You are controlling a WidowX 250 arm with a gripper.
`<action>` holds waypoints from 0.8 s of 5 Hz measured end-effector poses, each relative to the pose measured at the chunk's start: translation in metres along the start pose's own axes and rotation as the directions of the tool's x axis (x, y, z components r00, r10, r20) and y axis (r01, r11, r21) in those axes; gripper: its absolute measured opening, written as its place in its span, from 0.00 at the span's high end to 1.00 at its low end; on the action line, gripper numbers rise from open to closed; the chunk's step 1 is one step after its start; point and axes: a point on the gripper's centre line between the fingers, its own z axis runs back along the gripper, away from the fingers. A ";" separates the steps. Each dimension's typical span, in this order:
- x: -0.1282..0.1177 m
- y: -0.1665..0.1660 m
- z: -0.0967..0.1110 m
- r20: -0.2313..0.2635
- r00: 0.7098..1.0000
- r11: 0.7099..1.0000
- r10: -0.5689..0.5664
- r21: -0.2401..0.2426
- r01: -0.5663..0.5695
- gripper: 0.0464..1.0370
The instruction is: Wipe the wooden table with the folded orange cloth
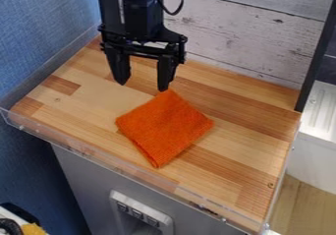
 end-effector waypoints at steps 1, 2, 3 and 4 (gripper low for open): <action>0.003 0.000 0.000 0.015 0.998 0.998 0.056 -0.001 -0.056 0.04; 0.005 0.000 0.000 0.031 0.994 0.995 0.102 -0.001 -0.102 0.08; 0.006 0.000 -0.004 0.051 0.989 0.990 0.141 0.000 -0.141 0.37; 0.001 -0.008 -0.018 0.049 0.987 0.988 0.152 -0.001 -0.152 0.68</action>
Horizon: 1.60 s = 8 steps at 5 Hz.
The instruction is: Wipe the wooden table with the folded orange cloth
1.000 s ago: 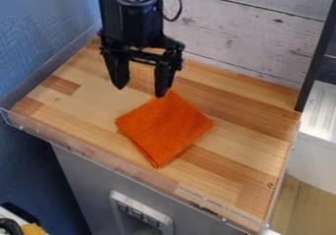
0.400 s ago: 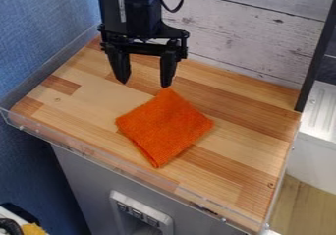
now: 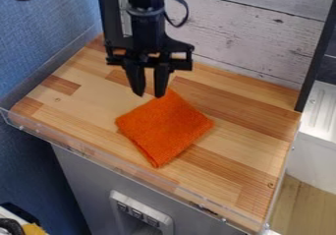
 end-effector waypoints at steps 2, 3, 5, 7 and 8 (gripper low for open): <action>-0.011 -0.007 -0.036 -0.016 1.000 1.000 0.021 0.009 -0.021 0.98; -0.009 -0.008 -0.050 -0.031 0.999 1.000 0.025 0.014 -0.025 0.99; -0.009 -0.009 -0.070 -0.056 0.998 0.999 0.026 0.021 -0.024 0.99; -0.001 -0.007 -0.073 -0.053 0.998 1.000 -0.030 0.003 0.031 0.99; 0.019 0.009 -0.075 -0.039 0.996 0.996 -0.083 -0.019 0.083 0.99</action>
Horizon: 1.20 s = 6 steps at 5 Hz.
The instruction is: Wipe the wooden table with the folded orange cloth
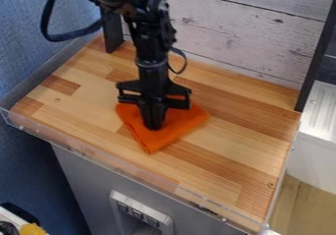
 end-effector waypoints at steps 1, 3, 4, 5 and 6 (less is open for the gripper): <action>0.022 0.017 0.000 0.007 0.998 0.998 -0.063 -0.012 0.063 0.99; 0.055 0.050 0.002 0.008 0.986 0.986 -0.164 -0.017 0.164 0.99; 0.071 0.063 0.002 0.002 0.979 0.979 -0.202 -0.007 0.202 0.99; 0.083 0.070 0.003 0.004 0.972 0.972 -0.235 0.009 0.235 0.99; 0.089 0.077 0.004 0.004 0.966 0.966 -0.258 0.023 0.258 0.99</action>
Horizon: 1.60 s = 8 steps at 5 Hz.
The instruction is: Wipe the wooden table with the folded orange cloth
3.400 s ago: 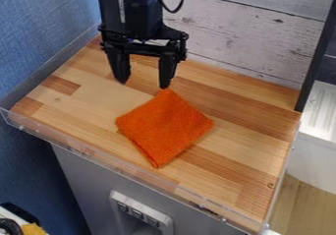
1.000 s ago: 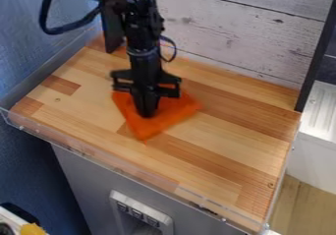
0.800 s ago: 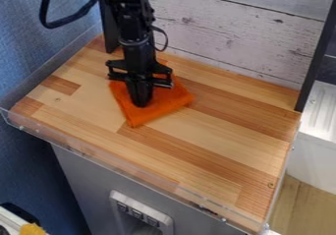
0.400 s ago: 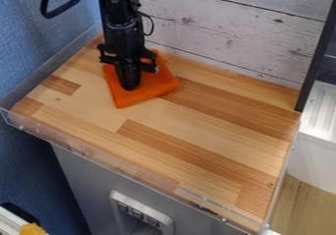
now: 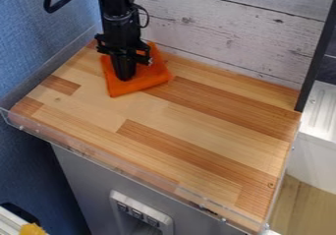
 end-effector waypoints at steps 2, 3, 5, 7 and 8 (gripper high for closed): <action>-0.007 0.015 0.004 -0.035 0.999 1.000 -0.024 -0.001 0.024 0.81; -0.019 0.014 0.012 -0.069 0.998 1.000 -0.012 -0.017 0.011 0.56; -0.038 -0.019 0.055 -0.027 0.999 1.000 -0.028 0.002 0.028 0.04; -0.064 -0.051 0.088 0.030 0.999 1.000 -0.026 0.015 0.025 0.04; -0.077 -0.068 0.096 0.036 0.999 1.000 -0.024 0.015 0.024 0.04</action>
